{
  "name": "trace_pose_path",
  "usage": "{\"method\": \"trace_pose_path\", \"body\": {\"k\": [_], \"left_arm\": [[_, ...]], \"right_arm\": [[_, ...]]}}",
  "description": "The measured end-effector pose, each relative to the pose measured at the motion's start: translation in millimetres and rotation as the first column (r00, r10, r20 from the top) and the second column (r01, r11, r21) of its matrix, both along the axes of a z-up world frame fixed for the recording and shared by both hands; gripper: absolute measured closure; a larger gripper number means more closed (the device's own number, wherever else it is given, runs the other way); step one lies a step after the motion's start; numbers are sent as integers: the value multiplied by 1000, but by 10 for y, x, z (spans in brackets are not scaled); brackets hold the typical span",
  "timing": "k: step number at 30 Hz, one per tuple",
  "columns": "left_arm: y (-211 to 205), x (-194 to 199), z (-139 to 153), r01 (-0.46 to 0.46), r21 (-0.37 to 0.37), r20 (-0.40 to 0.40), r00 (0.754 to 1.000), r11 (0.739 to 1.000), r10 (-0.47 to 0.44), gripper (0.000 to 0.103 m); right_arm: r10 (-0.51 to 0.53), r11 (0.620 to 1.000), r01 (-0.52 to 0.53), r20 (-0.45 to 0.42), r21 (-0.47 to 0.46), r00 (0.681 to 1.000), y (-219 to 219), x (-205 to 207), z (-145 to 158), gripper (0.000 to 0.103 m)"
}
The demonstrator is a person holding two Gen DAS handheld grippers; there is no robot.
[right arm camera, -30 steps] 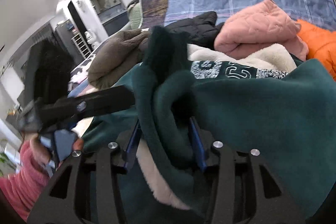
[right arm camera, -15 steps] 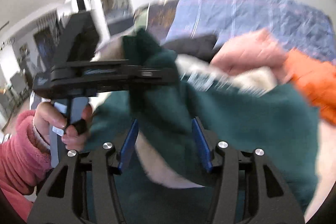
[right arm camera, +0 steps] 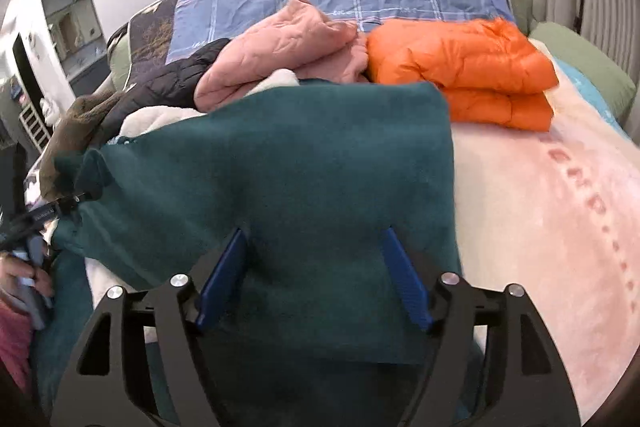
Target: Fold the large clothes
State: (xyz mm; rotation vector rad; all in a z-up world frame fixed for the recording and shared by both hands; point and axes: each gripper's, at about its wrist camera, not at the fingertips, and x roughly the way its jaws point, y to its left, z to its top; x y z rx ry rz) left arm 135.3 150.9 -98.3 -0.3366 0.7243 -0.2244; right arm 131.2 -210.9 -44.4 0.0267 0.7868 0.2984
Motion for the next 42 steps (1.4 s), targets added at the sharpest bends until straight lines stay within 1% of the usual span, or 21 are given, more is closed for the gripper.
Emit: {"method": "trace_pose_path", "body": {"k": [1, 4, 5, 7, 9, 11, 13, 15, 17, 19, 22, 24, 28, 31, 32, 34, 36, 37, 39, 41, 42], "left_arm": [[14, -38, 125, -6, -8, 26, 1000, 1000, 6, 45], [-45, -75, 345, 12, 19, 77, 997, 1000, -13, 44], [-57, -56, 399, 21, 10, 77, 997, 1000, -22, 43], [-87, -7, 447, 35, -12, 64, 997, 999, -34, 31], [-135, 10, 430, 32, -3, 55, 998, 999, -32, 32], [-174, 1, 528, 14, 46, 79, 997, 999, -18, 58], [-97, -67, 493, -8, 84, 61, 998, 996, 3, 66], [-31, -106, 412, -13, 107, 42, 999, 994, 8, 66], [-46, -100, 211, -14, 189, 10, 1000, 982, 13, 63], [-47, -141, 84, -31, 204, 3, 999, 978, 32, 46], [26, -280, 180, -39, 204, -4, 999, 978, 40, 39], [30, -370, 281, -31, 225, 0, 999, 974, 32, 39], [-39, -595, 698, -109, 322, 121, 990, 941, 73, 44], [-155, -675, 1054, -192, 375, 226, 968, 907, 111, 44], [-217, -690, 1175, -202, 371, 265, 959, 906, 105, 45], [-328, -630, 1296, -150, 336, 287, 957, 930, 51, 45], [-520, -431, 1241, -71, 339, 247, 969, 938, -16, 44], [-622, -295, 1146, -47, 364, 209, 977, 930, -32, 41], [-781, 79, 752, -12, 435, 74, 997, 901, -23, 40], [-794, 405, 164, 24, 466, -70, 997, 885, 11, 36], [-789, 411, -2, 5, 466, -27, 1000, 885, 8, 34]], "right_arm": [[9, 1000, -9, 16, 1, 1000, 21, 1, 58, 29], [23, 1000, -23, 45, 11, 999, 69, 17, 111, 25], [25, 999, -26, 46, 19, 999, 88, 45, 141, 25], [30, 999, -31, 34, 35, 999, 153, -18, 131, 25], [37, 999, -39, 38, 37, 999, 237, -34, 135, 25], [63, 998, -65, 84, 15, 994, 349, -78, 201, 25], [98, 995, -97, 124, -11, 987, 466, -137, 229, 25], [120, 992, -116, 85, -56, 989, 588, -76, 122, 25], [117, 990, -114, 34, -79, 993, 637, 12, -73, 24], [115, 989, -105, 87, -109, 990, 645, -25, -168, 20], [132, 985, -122, 81, -124, 988, 631, -84, -85, 19], [133, 989, -126, 79, -80, 988, 556, -97, 43, 19], [102, 995, -104, 98, 14, 990, 491, -15, 280, 19], [66, 998, -66, 102, -11, 993, 561, 94, 349, 19], [56, 998, -55, 93, -9, 994, 576, 138, 343, 19], [32, 999, -33, 46, 31, 998, 584, 273, 283, 27], [21, 998, -21, -14, 56, 1000, 608, 411, 165, 59], [6, 999, -6, -19, 38, 1000, 624, 466, 102, 66], [-5, 1000, 4, -40, -25, 999, 662, 599, -114, 74], [3, 1000, -3, -38, -14, 999, 635, 647, -243, 74], [13, 999, -13, -14, -42, 1000, 665, 632, -272, 75]]}}
